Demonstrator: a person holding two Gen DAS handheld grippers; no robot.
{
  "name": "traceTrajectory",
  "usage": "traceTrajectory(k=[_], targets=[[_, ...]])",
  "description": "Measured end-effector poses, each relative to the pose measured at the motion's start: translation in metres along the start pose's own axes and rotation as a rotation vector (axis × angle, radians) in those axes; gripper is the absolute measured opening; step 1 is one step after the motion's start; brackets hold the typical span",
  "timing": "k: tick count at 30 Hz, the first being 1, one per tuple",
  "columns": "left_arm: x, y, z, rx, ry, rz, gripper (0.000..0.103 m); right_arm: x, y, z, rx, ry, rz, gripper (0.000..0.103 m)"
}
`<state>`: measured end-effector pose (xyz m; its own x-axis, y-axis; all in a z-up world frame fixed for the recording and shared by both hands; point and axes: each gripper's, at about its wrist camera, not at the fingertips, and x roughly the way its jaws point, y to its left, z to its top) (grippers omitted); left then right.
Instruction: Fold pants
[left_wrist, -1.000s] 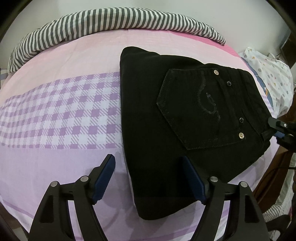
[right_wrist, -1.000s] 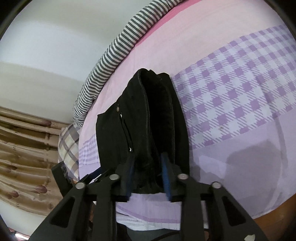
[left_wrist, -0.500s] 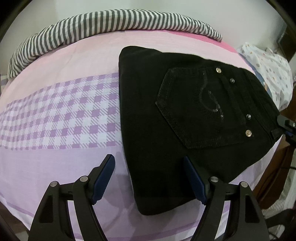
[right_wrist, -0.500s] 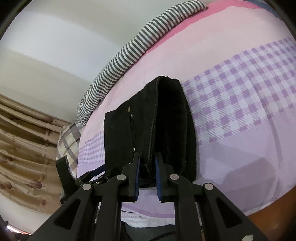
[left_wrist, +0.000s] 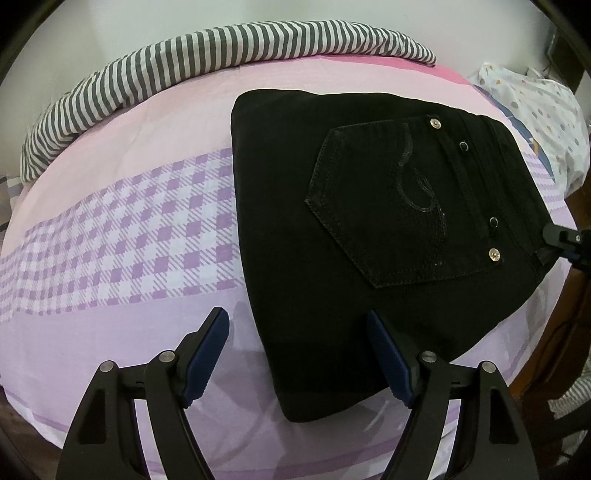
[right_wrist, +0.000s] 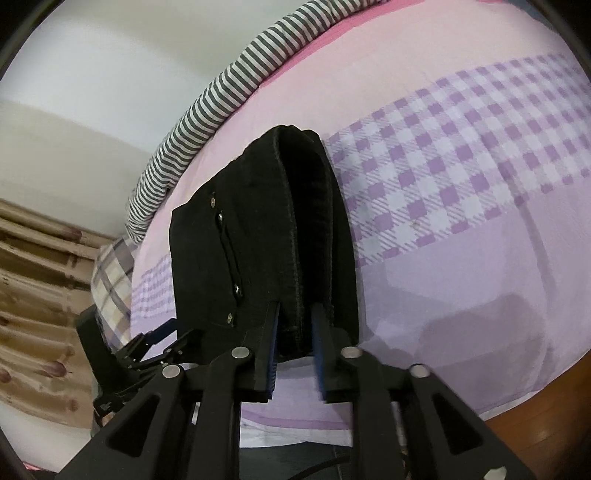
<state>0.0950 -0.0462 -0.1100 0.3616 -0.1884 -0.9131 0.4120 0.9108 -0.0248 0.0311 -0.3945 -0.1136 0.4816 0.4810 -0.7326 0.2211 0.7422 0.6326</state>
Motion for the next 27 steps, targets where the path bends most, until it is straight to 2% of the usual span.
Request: traceTrajectory(k=[4, 8, 11, 16, 19, 20, 23, 27], targets=[[-0.001, -0.003, -0.002, -0.002, -0.001, 0.001, 0.077, -0.008, 0.007, 0.007, -0.017, -0.030, -0.017, 0.022], [-0.001, -0.003, -0.002, -0.005, -0.001, -0.002, 0.077, -0.028, 0.022, 0.027, -0.077, -0.137, -0.040, 0.022], [-0.001, -0.003, -0.003, -0.003, -0.001, 0.001, 0.077, -0.029, 0.038, 0.047, -0.121, -0.170, -0.025, 0.022], [-0.001, -0.003, -0.003, -0.009, 0.000, -0.006, 0.077, 0.003, 0.052, 0.074, -0.147, -0.124, -0.028, 0.022], [-0.001, -0.002, -0.003, -0.014, 0.003, -0.011, 0.078, 0.028, 0.043, 0.085, -0.129, -0.091, -0.084, 0.022], [-0.001, -0.002, -0.003, -0.015, 0.004, -0.013, 0.078, 0.036, 0.037, 0.088, -0.128, -0.083, -0.111, 0.017], [0.000, -0.001, -0.002, -0.017, 0.004, -0.014, 0.079, 0.045, 0.030, 0.090, -0.113, -0.084, -0.124, 0.008], [0.002, 0.001, 0.000, -0.031, 0.013, -0.018, 0.085, 0.046, 0.025, 0.091, -0.109, -0.074, -0.113, 0.006]])
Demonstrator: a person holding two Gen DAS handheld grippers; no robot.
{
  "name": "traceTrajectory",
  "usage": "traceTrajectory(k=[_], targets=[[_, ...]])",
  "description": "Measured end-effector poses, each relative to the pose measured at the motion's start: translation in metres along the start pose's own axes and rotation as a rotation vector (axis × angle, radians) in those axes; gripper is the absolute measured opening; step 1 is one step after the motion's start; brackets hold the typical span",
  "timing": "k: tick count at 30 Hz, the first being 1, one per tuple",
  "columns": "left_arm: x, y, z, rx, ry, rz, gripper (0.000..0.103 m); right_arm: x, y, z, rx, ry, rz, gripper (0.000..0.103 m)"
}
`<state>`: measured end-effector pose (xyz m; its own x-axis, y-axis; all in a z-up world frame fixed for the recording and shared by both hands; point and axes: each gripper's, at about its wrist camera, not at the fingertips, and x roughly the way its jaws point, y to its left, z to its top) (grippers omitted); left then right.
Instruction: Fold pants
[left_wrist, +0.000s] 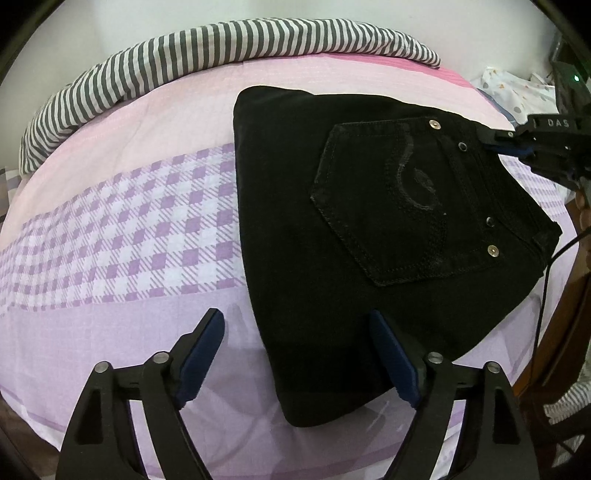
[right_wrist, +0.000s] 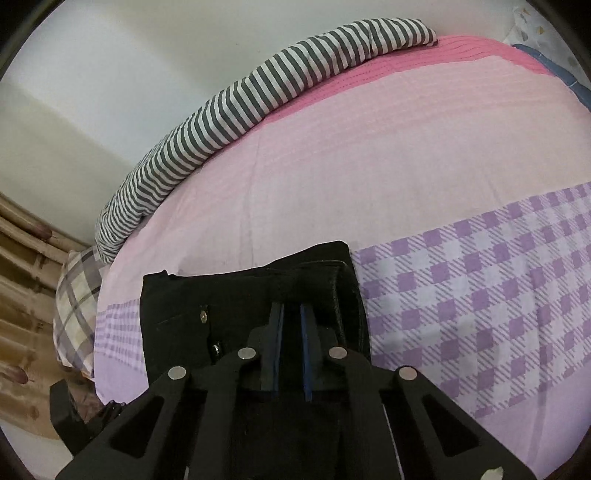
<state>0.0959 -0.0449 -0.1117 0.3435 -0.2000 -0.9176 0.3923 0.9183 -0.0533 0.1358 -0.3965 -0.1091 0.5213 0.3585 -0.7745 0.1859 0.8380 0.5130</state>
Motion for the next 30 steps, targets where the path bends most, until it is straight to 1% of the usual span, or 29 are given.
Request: traceTrajectory(k=[3, 4, 6, 8, 9, 11, 12, 14, 16, 17, 19, 25, 30], targets=[[0.002, 0.008, 0.002, -0.040, 0.014, -0.041, 0.086, 0.000, -0.002, 0.000, 0.014, 0.012, 0.016, 0.006], [0.000, 0.012, 0.003, -0.059, 0.011, -0.063, 0.086, -0.001, -0.003, 0.000, 0.020, 0.014, 0.031, 0.009], [-0.003, 0.018, 0.003, -0.086, -0.002, -0.088, 0.086, -0.006, -0.004, -0.001, 0.034, 0.013, 0.062, 0.013], [-0.010, 0.023, 0.003, -0.092, -0.027, -0.109, 0.086, -0.013, -0.007, -0.004, 0.045, 0.006, 0.115, 0.021], [-0.012, 0.025, 0.004, -0.096, -0.038, -0.119, 0.086, -0.017, -0.008, -0.006, 0.049, 0.003, 0.135, 0.027], [-0.018, 0.032, 0.005, -0.112, -0.061, -0.152, 0.086, -0.026, -0.010, -0.011, 0.042, -0.005, 0.159, 0.032], [-0.019, 0.035, 0.005, -0.124, -0.069, -0.169, 0.086, -0.028, -0.011, -0.012, 0.035, -0.002, 0.159, 0.036], [-0.019, 0.045, 0.008, -0.167, -0.068, -0.216, 0.086, -0.034, -0.016, -0.017, 0.030, 0.003, 0.165, 0.039], [-0.014, 0.056, 0.011, -0.232, -0.051, -0.268, 0.086, -0.037, -0.022, -0.018, 0.034, 0.010, 0.165, 0.046], [-0.010, 0.061, 0.013, -0.261, -0.038, -0.287, 0.086, -0.038, -0.027, -0.020, 0.039, 0.015, 0.155, 0.052], [-0.003, 0.071, 0.017, -0.313, -0.020, -0.322, 0.086, -0.037, -0.036, -0.022, 0.055, 0.033, 0.166, 0.054], [0.015, 0.085, 0.027, -0.388, 0.033, -0.410, 0.086, -0.021, -0.049, -0.029, 0.062, 0.126, 0.195, 0.056], [0.019, 0.089, 0.038, -0.408, 0.033, -0.440, 0.086, -0.012, -0.053, -0.033, 0.060, 0.154, 0.215, 0.057]])
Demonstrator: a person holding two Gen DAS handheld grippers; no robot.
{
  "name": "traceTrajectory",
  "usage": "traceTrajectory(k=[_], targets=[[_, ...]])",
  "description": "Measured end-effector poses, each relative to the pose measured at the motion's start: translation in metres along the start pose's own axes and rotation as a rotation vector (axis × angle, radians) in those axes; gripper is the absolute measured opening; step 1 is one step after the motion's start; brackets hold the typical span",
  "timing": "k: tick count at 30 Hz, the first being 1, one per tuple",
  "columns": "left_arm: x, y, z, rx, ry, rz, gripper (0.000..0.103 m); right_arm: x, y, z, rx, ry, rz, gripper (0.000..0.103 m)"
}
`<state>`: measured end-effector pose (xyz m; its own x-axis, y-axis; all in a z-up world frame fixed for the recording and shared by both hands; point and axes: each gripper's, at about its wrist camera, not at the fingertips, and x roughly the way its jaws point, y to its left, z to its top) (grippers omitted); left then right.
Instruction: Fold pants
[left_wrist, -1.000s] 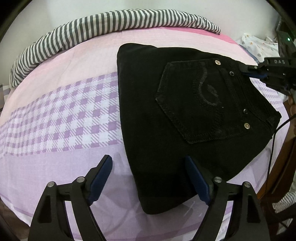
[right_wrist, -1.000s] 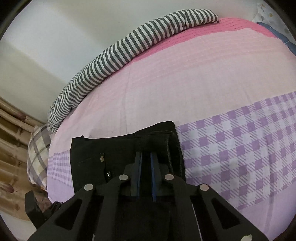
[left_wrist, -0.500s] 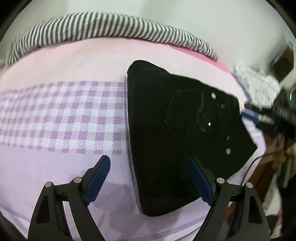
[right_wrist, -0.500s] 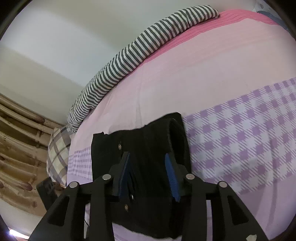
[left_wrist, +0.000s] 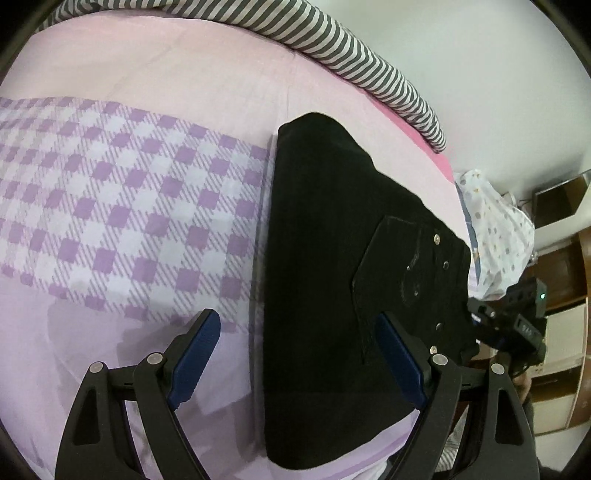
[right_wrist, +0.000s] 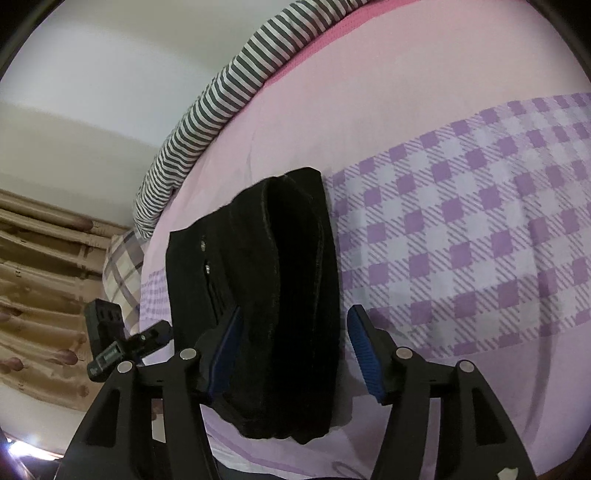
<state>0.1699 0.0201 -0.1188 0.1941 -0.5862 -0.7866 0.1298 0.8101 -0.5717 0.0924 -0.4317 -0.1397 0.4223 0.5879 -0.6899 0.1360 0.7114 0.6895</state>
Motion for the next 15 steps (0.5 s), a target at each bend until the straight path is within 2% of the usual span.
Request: traceTrajectory(k=[6, 15], targets=[[0.013, -0.010, 0.017, 0.042, 0.016, -0.008, 0.086, 0.017, -0.002, 0.000, -0.023, 0.052, 0.059, 0.057], [0.033, -0.027, 0.022, 0.100, 0.059, -0.123, 0.085, 0.036, 0.002, 0.010, -0.046, 0.069, 0.157, 0.058]])
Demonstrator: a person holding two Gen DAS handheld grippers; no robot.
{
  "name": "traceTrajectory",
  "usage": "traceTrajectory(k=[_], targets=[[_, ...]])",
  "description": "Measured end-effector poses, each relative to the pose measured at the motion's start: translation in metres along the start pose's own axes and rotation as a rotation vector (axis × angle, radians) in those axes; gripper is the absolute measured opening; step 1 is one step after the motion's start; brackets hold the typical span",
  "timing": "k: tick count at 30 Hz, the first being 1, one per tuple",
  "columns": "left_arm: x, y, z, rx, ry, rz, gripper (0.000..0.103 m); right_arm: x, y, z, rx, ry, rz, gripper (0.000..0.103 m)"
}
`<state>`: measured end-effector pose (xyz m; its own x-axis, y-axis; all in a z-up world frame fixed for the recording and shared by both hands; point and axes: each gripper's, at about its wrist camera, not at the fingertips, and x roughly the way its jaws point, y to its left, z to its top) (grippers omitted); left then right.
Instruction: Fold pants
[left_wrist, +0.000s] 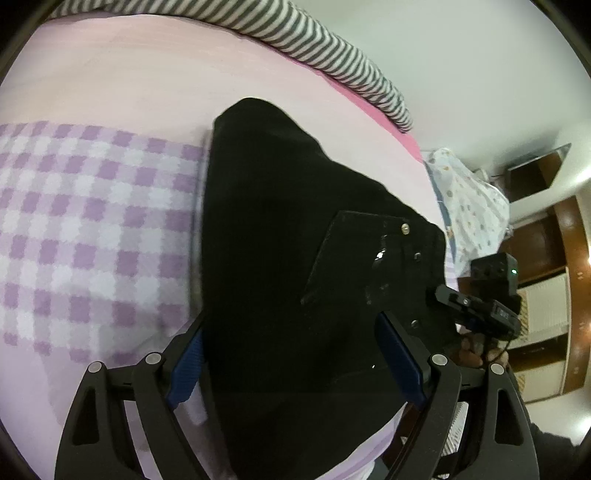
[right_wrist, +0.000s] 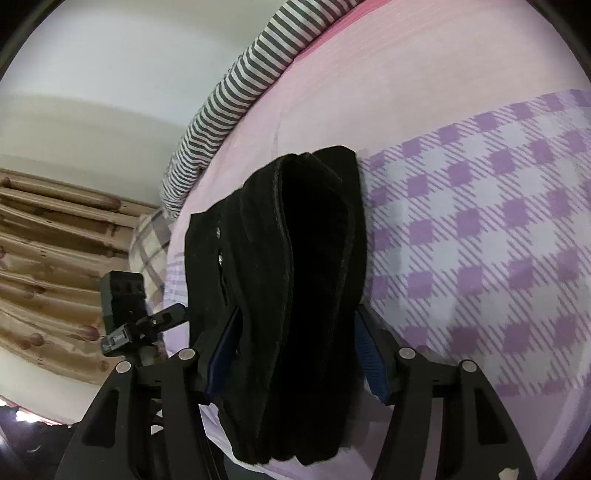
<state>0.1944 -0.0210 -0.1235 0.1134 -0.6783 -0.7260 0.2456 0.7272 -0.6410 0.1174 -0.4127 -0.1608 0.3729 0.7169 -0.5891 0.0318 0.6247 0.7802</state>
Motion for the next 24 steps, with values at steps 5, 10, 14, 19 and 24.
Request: traceTrajectory(k=[5, 10, 14, 19, 24], targets=[[0.005, 0.008, 0.010, -0.037, -0.020, -0.100, 0.086, 0.018, 0.008, 0.007, -0.036, 0.024, 0.029, 0.060], [0.006, 0.003, 0.011, -0.040, -0.017, -0.055, 0.077, 0.016, -0.002, 0.006, 0.016, 0.021, 0.029, 0.048], [0.006, -0.013, 0.007, 0.050, -0.003, 0.125, 0.054, 0.012, -0.008, -0.001, 0.060, -0.007, 0.027, 0.042], [0.012, -0.026, 0.010, 0.044, 0.003, 0.223, 0.044, 0.011, 0.009, -0.004, 0.047, -0.043, -0.048, 0.035], [0.019, -0.047, 0.013, 0.097, -0.017, 0.302, 0.036, 0.013, 0.027, -0.006, 0.026, -0.073, -0.117, 0.029]])
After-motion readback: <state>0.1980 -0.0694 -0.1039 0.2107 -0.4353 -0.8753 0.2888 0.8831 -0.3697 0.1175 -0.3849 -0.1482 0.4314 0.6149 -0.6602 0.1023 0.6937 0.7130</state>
